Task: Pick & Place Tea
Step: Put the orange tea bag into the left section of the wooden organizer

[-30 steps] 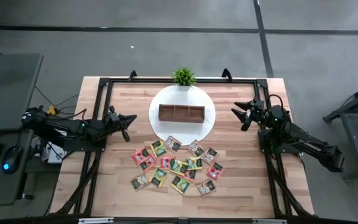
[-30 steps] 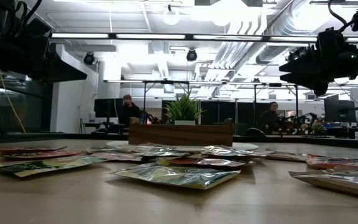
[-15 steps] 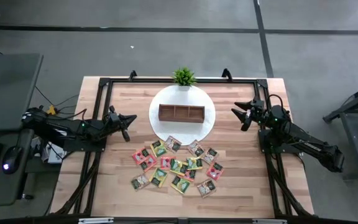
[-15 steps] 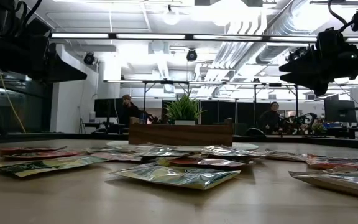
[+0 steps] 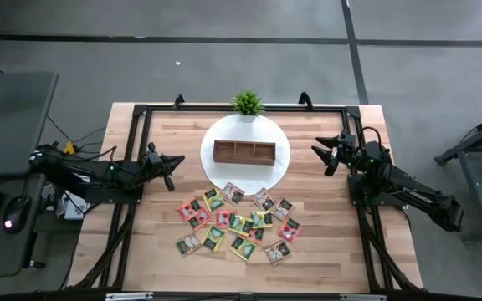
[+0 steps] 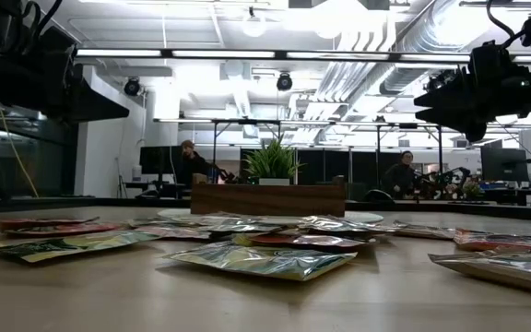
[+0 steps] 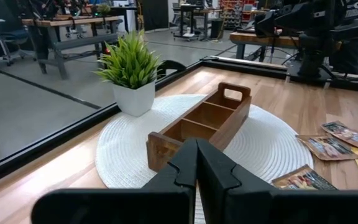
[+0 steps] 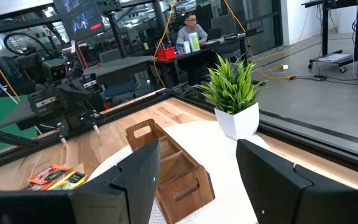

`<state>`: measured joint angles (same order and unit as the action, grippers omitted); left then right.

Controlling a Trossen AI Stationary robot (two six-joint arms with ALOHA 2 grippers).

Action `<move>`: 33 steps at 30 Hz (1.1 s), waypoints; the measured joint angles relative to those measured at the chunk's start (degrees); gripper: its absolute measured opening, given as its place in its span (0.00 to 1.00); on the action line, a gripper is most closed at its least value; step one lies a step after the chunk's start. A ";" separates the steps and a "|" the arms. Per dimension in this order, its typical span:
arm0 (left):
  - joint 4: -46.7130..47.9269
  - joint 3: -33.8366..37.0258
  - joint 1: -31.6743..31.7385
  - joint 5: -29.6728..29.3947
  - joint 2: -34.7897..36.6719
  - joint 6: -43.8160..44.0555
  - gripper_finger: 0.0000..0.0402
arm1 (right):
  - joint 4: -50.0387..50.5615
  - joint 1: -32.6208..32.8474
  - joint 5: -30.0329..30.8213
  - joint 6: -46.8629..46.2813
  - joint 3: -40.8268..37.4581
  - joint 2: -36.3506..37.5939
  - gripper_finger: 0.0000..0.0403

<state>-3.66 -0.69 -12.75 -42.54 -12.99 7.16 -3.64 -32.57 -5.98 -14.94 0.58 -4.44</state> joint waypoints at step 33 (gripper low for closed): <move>-4.38 -1.53 -0.02 1.96 0.02 -5.71 0.00 | 0.00 0.01 -0.02 0.00 -0.02 0.01 0.52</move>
<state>-8.04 -2.22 -12.78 -40.59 -12.97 1.44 -3.64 -32.56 -6.00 -14.94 0.56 -4.43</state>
